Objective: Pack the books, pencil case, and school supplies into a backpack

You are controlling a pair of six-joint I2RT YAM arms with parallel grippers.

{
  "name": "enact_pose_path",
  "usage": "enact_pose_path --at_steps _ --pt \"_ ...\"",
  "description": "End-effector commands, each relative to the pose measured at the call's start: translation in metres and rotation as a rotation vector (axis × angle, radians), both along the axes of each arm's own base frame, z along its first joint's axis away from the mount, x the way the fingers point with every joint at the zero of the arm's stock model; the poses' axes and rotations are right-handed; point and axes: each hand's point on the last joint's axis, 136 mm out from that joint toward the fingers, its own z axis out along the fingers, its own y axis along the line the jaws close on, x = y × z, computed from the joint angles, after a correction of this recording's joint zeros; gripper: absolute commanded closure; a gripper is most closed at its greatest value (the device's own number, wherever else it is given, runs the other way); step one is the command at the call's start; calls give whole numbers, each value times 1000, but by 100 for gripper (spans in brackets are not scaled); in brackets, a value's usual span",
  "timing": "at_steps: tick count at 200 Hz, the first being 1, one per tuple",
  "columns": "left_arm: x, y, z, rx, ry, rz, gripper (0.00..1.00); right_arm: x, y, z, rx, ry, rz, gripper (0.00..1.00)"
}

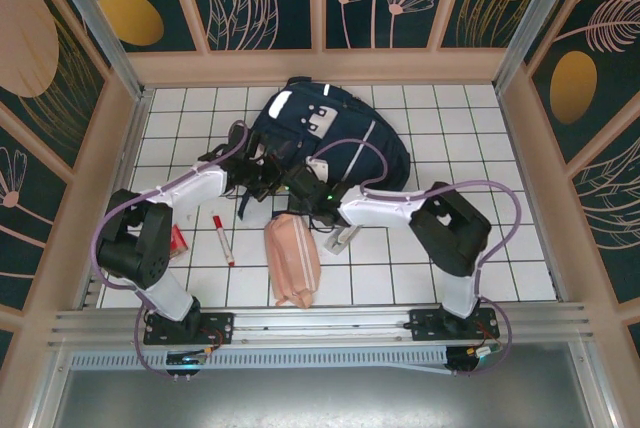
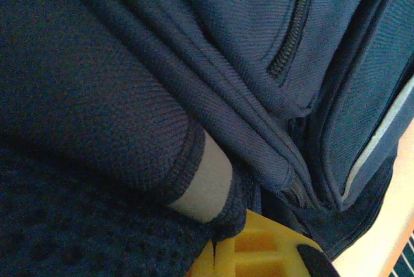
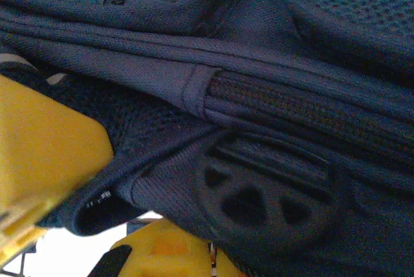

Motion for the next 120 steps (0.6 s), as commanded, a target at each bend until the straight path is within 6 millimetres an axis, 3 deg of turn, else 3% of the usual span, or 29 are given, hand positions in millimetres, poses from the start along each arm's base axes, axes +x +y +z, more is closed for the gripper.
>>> enact_pose_path --at_steps 1,54,120 --pt "19 3 14 42 -74 -1 100 -12 -26 11 1 43 -10 100" --pt "28 11 10 102 -100 9 100 -39 -52 11 -18 136 80 100" --pt "38 31 3 216 -160 -26 100 -56 -109 20 -33 190 57 100"
